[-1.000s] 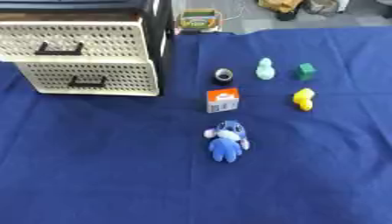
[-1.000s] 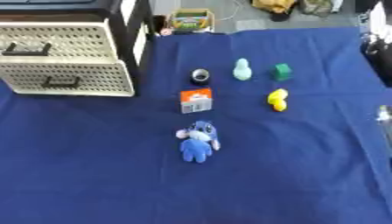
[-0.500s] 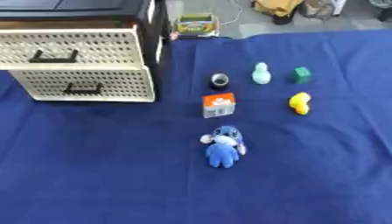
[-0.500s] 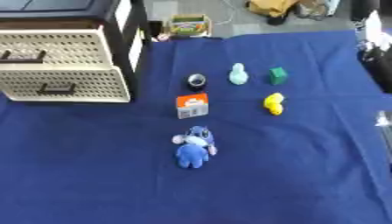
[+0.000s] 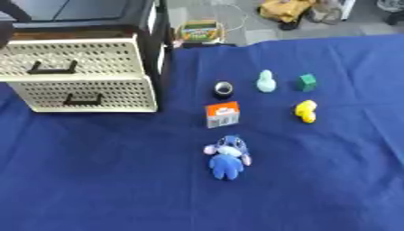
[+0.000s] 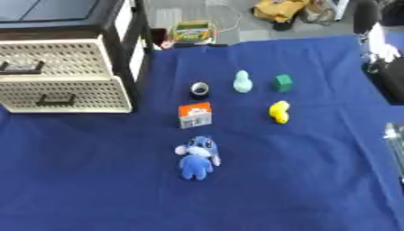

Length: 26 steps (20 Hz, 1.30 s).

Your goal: Pick up objects from table and place into drawer.

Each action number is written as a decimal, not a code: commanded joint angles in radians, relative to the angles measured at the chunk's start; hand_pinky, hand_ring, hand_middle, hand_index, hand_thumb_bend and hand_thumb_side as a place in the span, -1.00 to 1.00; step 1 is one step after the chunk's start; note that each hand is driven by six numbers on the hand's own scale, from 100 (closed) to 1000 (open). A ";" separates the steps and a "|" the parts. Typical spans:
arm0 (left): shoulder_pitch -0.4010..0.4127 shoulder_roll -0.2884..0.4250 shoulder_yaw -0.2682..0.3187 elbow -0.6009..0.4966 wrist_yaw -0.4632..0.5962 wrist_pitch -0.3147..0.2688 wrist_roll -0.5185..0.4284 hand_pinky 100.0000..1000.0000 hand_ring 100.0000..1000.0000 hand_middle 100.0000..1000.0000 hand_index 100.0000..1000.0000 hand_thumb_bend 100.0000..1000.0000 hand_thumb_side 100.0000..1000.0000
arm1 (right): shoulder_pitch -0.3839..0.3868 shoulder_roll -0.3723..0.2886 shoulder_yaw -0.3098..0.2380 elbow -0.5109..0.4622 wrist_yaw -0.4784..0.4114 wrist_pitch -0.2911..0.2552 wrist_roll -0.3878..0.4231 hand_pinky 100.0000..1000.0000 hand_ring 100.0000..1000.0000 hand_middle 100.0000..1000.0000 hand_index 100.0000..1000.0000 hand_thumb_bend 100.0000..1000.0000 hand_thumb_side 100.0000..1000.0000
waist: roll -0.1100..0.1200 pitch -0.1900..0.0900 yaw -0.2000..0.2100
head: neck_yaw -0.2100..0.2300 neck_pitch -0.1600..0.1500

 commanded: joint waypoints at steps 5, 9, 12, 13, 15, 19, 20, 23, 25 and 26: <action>-0.057 0.013 -0.045 0.067 -0.004 -0.028 -0.046 -0.09 -0.15 -0.03 0.82 -1.00 1.00 | -0.009 -0.030 -0.003 -0.017 0.007 0.000 0.004 0.18 0.09 -0.13 0.49 -0.23 0.57 | 0.000 -0.022 0.001 | 0.011 -0.016; -0.074 0.008 -0.081 0.108 -0.019 -0.053 -0.047 -0.13 -0.18 -0.06 0.88 -1.00 1.00 | -0.008 -0.030 -0.002 -0.017 0.006 0.001 0.004 0.18 0.09 -0.13 0.49 -0.23 0.57 | 0.001 -0.024 0.000 | 0.015 -0.016; -0.082 0.004 -0.103 0.138 -0.027 -0.077 -0.047 -0.27 -0.36 -0.18 1.00 -1.00 1.00 | -0.008 -0.030 -0.002 -0.017 0.005 0.002 0.005 0.18 0.09 -0.13 0.48 -0.23 0.56 | 0.002 -0.025 0.001 | 0.017 -0.017; -0.084 0.002 -0.109 0.150 -0.030 -0.085 -0.047 -0.33 -0.42 -0.22 1.00 -1.00 1.00 | -0.007 -0.030 -0.002 -0.017 0.005 0.002 0.005 0.18 0.09 -0.13 0.48 -0.23 0.56 | 0.003 -0.025 0.001 | 0.017 -0.017; -0.090 -0.004 -0.120 0.176 -0.035 -0.101 -0.047 -0.54 -0.65 -0.41 1.00 -1.00 1.00 | -0.007 -0.029 -0.001 -0.017 0.005 0.002 0.005 0.18 0.09 -0.14 0.48 -0.23 0.56 | 0.003 -0.025 0.000 | 0.018 -0.019; -0.100 -0.015 -0.136 0.232 -0.043 -0.129 -0.047 -0.97 -1.00 -0.79 1.00 -0.78 1.00 | -0.007 -0.028 -0.001 -0.017 0.005 0.003 0.005 0.18 0.09 -0.14 0.48 -0.23 0.56 | 0.003 -0.025 -0.002 | 0.021 -0.021; -0.102 -0.017 -0.141 0.245 -0.048 -0.134 -0.047 -1.00 -1.00 -0.88 1.00 -0.74 1.00 | -0.007 -0.028 -0.001 -0.017 0.005 0.003 0.005 0.18 0.09 -0.14 0.48 -0.23 0.56 | 0.003 -0.025 -0.002 | 0.021 -0.021; -0.109 -0.024 -0.156 0.282 -0.070 -0.147 -0.047 -1.00 -1.00 -1.00 0.99 -0.64 1.00 | -0.007 -0.028 0.000 -0.017 0.006 0.004 0.006 0.18 0.08 -0.14 0.48 -0.23 0.55 | 0.002 -0.024 -0.003 | 0.023 -0.023; -0.115 -0.028 -0.160 0.304 -0.097 -0.147 -0.047 -1.00 -1.00 -1.00 0.96 -0.42 1.00 | -0.007 -0.027 0.000 -0.017 0.006 0.005 0.007 0.18 0.08 -0.15 0.48 -0.23 0.55 | 0.002 -0.024 -0.003 | 0.024 -0.024; -0.118 -0.030 -0.158 0.316 -0.120 -0.142 -0.047 -1.00 -1.00 -1.00 0.90 -0.19 1.00 | -0.006 -0.027 0.000 -0.017 0.007 0.006 0.007 0.18 0.08 -0.15 0.48 -0.23 0.55 | 0.002 -0.023 -0.003 | 0.024 -0.024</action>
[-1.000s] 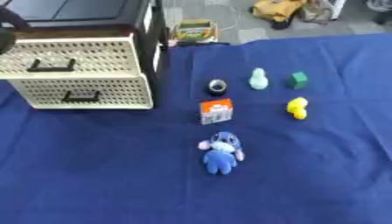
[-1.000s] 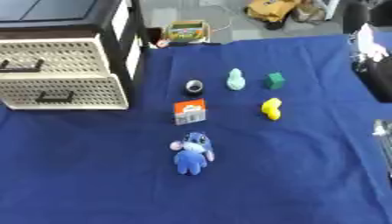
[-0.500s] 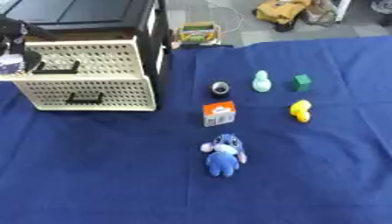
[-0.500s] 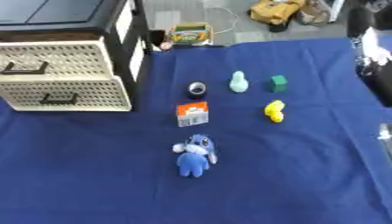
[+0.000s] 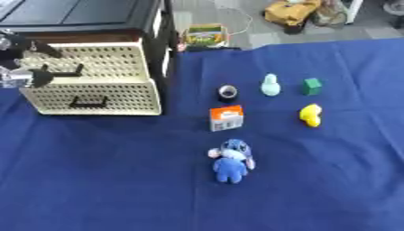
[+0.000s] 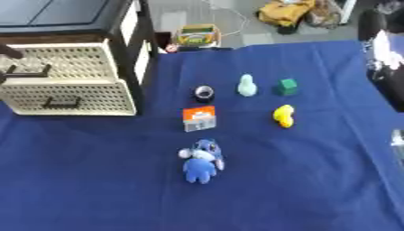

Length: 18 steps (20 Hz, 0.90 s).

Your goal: Pick up objects from table and place into drawer.

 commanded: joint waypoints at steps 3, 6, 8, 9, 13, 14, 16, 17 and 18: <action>-0.040 0.006 0.022 0.053 -0.106 0.029 0.001 -1.00 -1.00 -1.00 0.69 0.04 1.00 | -0.005 -0.026 -0.006 -0.017 0.007 0.004 0.000 0.17 0.08 -0.16 0.47 -0.23 0.54 | -0.003 -0.021 -0.001 | 0.004 -0.010; -0.060 -0.007 0.041 0.072 -0.151 0.071 0.001 -1.00 -1.00 -1.00 0.62 0.02 1.00 | -0.003 -0.025 -0.006 -0.017 0.008 0.005 0.001 0.17 0.07 -0.17 0.46 -0.23 0.54 | -0.004 -0.020 0.000 | 0.004 -0.009; -0.075 -0.015 0.048 0.087 -0.173 0.089 0.001 -1.00 -1.00 -1.00 0.60 -0.05 1.00 | -0.002 -0.025 -0.005 -0.017 0.009 0.006 0.001 0.17 0.07 -0.17 0.46 -0.23 0.54 | -0.004 -0.019 0.000 | 0.004 -0.008; -0.082 -0.021 0.050 0.097 -0.178 0.093 0.001 -1.00 -1.00 -1.00 0.63 -0.05 1.00 | -0.001 -0.025 -0.005 -0.017 0.009 0.006 0.001 0.17 0.07 -0.17 0.46 -0.23 0.54 | -0.004 -0.018 0.000 | 0.005 -0.007; -0.122 -0.047 0.043 0.173 -0.169 0.070 0.001 -1.00 -1.00 -1.00 0.76 0.00 1.00 | 0.000 -0.026 -0.005 -0.017 0.011 0.007 0.002 0.17 0.07 -0.18 0.45 -0.23 0.54 | -0.003 -0.017 -0.001 | 0.007 -0.007; -0.133 -0.054 0.041 0.195 -0.164 0.059 0.001 -1.00 -1.00 -1.00 0.76 0.00 1.00 | 0.000 -0.026 -0.005 -0.017 0.011 0.008 0.002 0.17 0.07 -0.18 0.45 -0.23 0.54 | -0.003 -0.017 -0.001 | 0.007 -0.006; -0.154 -0.068 0.042 0.236 -0.158 0.040 0.001 -1.00 -1.00 -1.00 0.78 0.07 1.00 | 0.001 -0.026 -0.005 -0.017 0.011 0.008 0.002 0.17 0.07 -0.18 0.45 -0.23 0.53 | -0.002 -0.017 -0.001 | 0.010 -0.007; -0.162 -0.075 0.041 0.255 -0.156 0.030 0.001 -1.00 -1.00 -1.00 0.81 0.23 1.00 | 0.001 -0.026 -0.004 -0.017 0.012 0.008 0.003 0.17 0.07 -0.18 0.45 -0.23 0.53 | -0.002 -0.016 -0.002 | 0.011 -0.007; -0.168 -0.080 0.038 0.272 -0.155 0.019 0.001 -1.00 -1.00 -1.00 0.82 0.28 1.00 | 0.001 -0.026 -0.004 -0.017 0.012 0.009 0.003 0.17 0.07 -0.18 0.45 -0.23 0.53 | -0.001 -0.016 -0.003 | 0.012 -0.007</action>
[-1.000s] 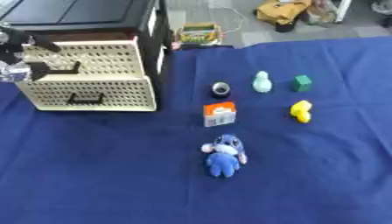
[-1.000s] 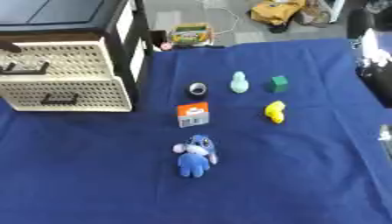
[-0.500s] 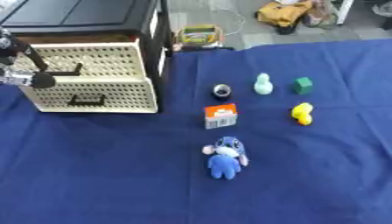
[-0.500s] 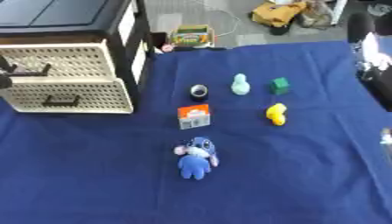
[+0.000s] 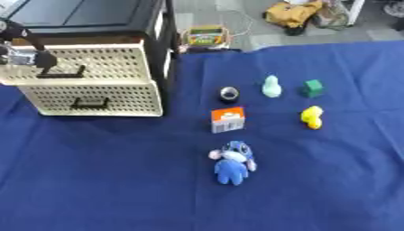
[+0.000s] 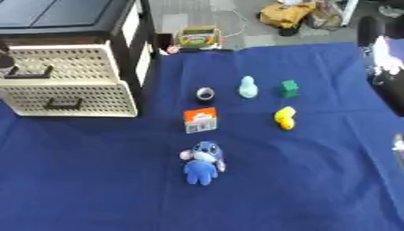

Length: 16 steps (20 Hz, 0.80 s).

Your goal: Pick up objects from table and place into drawer.

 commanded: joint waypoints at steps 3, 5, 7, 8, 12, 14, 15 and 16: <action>-0.038 -0.005 -0.006 0.073 0.008 -0.065 0.000 -1.00 -1.00 -1.00 0.87 0.34 1.00 | -0.007 -0.025 -0.005 -0.017 0.011 0.003 0.000 0.16 0.07 -0.19 0.45 -0.23 0.52 | 0.001 -0.014 -0.003 | 0.007 -0.007; -0.043 -0.011 -0.012 0.094 0.007 -0.090 0.000 -1.00 -1.00 -1.00 0.88 0.35 1.00 | -0.007 -0.025 -0.005 -0.017 0.011 0.003 0.000 0.16 0.07 -0.19 0.44 -0.23 0.52 | 0.002 -0.012 -0.005 | 0.007 -0.008; -0.048 -0.019 -0.016 0.111 0.012 -0.113 0.000 -1.00 -1.00 -1.00 0.89 0.30 1.00 | -0.008 -0.024 -0.005 -0.017 0.011 0.003 0.000 0.16 0.06 -0.19 0.44 -0.23 0.52 | 0.003 -0.011 -0.007 | 0.008 -0.010; -0.050 -0.022 -0.018 0.120 0.014 -0.123 0.000 -1.00 -1.00 -1.00 0.89 0.27 1.00 | -0.008 -0.023 -0.005 -0.017 0.011 0.004 0.000 0.16 0.06 -0.19 0.44 -0.23 0.52 | 0.003 -0.011 -0.007 | 0.008 -0.010; -0.059 -0.029 -0.020 0.148 0.019 -0.152 0.000 -1.00 -1.00 -1.00 0.85 0.15 0.94 | -0.008 -0.022 -0.006 -0.017 0.010 0.004 -0.001 0.16 0.06 -0.20 0.44 -0.23 0.51 | 0.004 -0.009 -0.010 | 0.009 -0.011; -0.061 -0.031 -0.017 0.158 0.014 -0.159 0.000 -1.00 -1.00 -1.00 0.81 0.20 0.91 | -0.007 -0.022 -0.006 -0.017 0.010 0.005 0.000 0.16 0.06 -0.20 0.44 -0.23 0.51 | 0.004 -0.009 -0.011 | 0.009 -0.012; -0.062 -0.032 -0.016 0.162 0.013 -0.162 0.000 -1.00 -1.00 -1.00 0.80 0.20 0.91 | -0.008 -0.021 -0.006 -0.017 0.010 0.005 0.000 0.16 0.06 -0.20 0.44 -0.23 0.51 | 0.004 -0.009 -0.011 | 0.009 -0.013; -0.063 -0.032 -0.015 0.166 0.012 -0.165 0.000 -1.00 -1.00 -1.00 0.79 0.21 0.90 | -0.008 -0.021 -0.006 -0.017 0.010 0.005 0.000 0.16 0.06 -0.20 0.44 -0.23 0.51 | 0.004 -0.009 -0.011 | 0.010 -0.013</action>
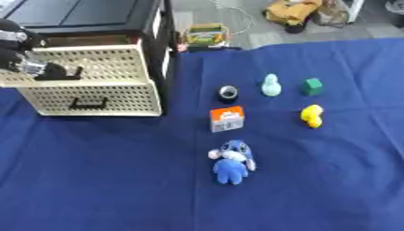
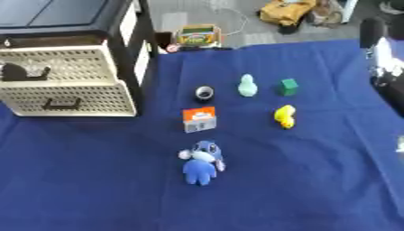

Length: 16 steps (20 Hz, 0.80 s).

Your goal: Pick up objects from table and place into drawer.

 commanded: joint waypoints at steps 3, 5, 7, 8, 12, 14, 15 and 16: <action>-0.020 0.018 0.018 0.008 -0.014 -0.012 -0.002 -1.00 -1.00 -1.00 0.89 0.16 0.94 | -0.007 -0.020 -0.007 -0.017 0.006 0.002 0.000 0.16 0.06 -0.20 0.42 -0.23 0.51 | -0.003 -0.015 -0.001 | 0.005 -0.013; -0.027 0.021 0.034 -0.004 -0.029 -0.005 -0.002 -1.00 -1.00 -1.00 0.94 0.14 0.94 | -0.007 -0.019 -0.006 -0.017 0.006 0.001 0.001 0.15 0.06 -0.21 0.42 -0.23 0.52 | -0.004 -0.015 0.000 | 0.006 -0.013; -0.032 0.026 0.048 -0.023 -0.053 0.003 -0.002 -1.00 -1.00 -1.00 0.94 0.11 0.94 | -0.007 -0.019 -0.007 -0.017 0.006 0.000 0.002 0.15 0.06 -0.21 0.42 -0.23 0.52 | -0.005 -0.016 0.000 | 0.007 -0.013; -0.033 0.028 0.054 -0.035 -0.058 0.005 -0.002 -1.00 -1.00 -1.00 0.94 0.10 0.93 | -0.006 -0.019 -0.007 -0.017 0.006 0.001 0.002 0.15 0.06 -0.21 0.42 -0.23 0.52 | -0.006 -0.016 0.001 | 0.007 -0.012; -0.040 0.039 0.078 -0.081 -0.041 0.012 -0.002 -1.00 -1.00 -1.00 0.88 0.04 0.94 | -0.004 -0.019 -0.008 -0.017 0.005 0.001 0.001 0.15 0.06 -0.21 0.42 -0.23 0.52 | -0.007 -0.020 0.004 | 0.008 -0.008; -0.042 0.045 0.091 -0.100 -0.025 0.020 -0.002 -1.00 -1.00 -1.00 0.88 0.01 0.94 | -0.003 -0.018 -0.008 -0.017 0.005 0.002 0.002 0.15 0.06 -0.21 0.41 -0.23 0.52 | -0.006 -0.023 0.006 | 0.008 -0.007; -0.042 0.047 0.094 -0.108 -0.018 0.024 -0.002 -1.00 -1.00 -1.00 0.88 0.01 0.94 | -0.003 -0.018 -0.008 -0.017 0.005 0.002 0.002 0.15 0.06 -0.21 0.41 -0.23 0.52 | -0.006 -0.023 0.007 | 0.008 -0.007; -0.042 0.049 0.098 -0.114 -0.012 0.028 -0.002 -1.00 -1.00 -1.00 0.87 0.00 0.94 | -0.003 -0.018 -0.009 -0.017 0.005 0.002 0.002 0.15 0.06 -0.21 0.41 -0.23 0.52 | -0.006 -0.025 0.008 | 0.008 -0.006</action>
